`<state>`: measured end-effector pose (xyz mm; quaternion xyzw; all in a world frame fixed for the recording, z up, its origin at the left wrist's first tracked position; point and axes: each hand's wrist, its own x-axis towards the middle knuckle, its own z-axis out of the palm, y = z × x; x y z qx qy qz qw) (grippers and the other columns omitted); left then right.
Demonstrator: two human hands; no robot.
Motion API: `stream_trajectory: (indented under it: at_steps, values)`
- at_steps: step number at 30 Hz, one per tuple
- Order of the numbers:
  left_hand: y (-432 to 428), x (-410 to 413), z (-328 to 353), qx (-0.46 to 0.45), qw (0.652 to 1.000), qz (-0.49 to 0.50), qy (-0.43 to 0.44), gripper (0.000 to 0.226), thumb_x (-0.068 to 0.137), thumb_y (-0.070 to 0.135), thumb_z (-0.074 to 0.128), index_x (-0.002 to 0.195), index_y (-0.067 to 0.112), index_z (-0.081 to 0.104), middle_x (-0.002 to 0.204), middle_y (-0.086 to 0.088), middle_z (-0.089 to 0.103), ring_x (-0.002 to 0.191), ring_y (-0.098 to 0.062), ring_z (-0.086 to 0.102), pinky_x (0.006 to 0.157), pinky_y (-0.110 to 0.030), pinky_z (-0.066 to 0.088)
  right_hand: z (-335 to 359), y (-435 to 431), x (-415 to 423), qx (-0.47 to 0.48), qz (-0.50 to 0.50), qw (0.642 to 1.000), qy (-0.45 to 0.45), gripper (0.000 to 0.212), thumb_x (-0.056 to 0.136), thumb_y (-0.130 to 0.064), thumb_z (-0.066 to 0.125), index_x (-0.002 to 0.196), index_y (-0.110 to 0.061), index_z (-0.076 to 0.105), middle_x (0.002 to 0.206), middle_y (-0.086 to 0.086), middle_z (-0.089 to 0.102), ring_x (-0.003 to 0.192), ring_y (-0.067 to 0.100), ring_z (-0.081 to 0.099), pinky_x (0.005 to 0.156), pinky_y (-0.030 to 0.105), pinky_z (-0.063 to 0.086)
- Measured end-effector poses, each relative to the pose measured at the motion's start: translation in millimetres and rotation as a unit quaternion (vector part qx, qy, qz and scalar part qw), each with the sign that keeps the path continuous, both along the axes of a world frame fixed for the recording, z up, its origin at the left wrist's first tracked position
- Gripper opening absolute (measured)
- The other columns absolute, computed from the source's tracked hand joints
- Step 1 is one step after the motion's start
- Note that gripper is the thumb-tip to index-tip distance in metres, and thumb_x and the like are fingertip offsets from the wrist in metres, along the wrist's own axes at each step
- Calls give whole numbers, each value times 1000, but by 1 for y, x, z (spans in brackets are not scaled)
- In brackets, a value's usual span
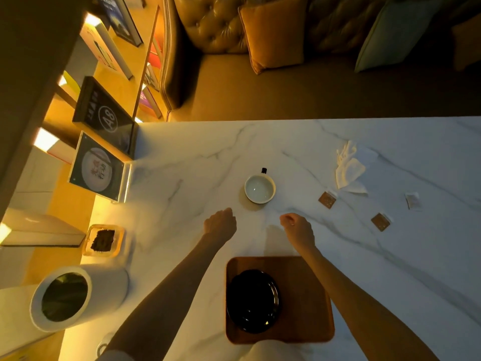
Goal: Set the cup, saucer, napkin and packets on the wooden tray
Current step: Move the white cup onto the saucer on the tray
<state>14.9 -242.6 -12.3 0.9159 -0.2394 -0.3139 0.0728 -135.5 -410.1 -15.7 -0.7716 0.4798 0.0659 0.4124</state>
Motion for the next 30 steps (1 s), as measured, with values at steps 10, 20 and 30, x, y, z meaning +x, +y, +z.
stream_trajectory:
  at_steps: [10, 20, 30]
  values:
    - [-41, 29, -19, -63, 987, 126, 80, 43, 101, 42, 33, 110, 6, 55, 111, -13, 64, 93, -29, 59, 82, -39, 47, -18, -35, 46, 39, -37, 999, -5, 31, 93, -34, 51, 107, -11, 67, 102, 11, 71, 94, 30, 65, 81, 37, 49]
    - [-94, 52, -20, -187, 933, 237, 194, 52, 100, 32, 44, 146, 9, 33, 141, -17, 51, 129, -32, 48, 106, -41, 39, -24, -53, 96, 74, -38, 996, -27, 41, 98, -32, 44, 128, -6, 56, 133, 15, 58, 119, 32, 55, 100, 40, 42]
    - [-96, 54, -39, -245, 884, 292, 270, 31, 95, 6, 46, 122, 6, 59, 99, -14, 56, 89, -30, 53, 77, -42, 49, -37, -41, 105, 167, -124, 974, -93, 38, 98, -14, 42, 135, -16, 53, 135, 11, 54, 120, 34, 51, 91, 51, 54]
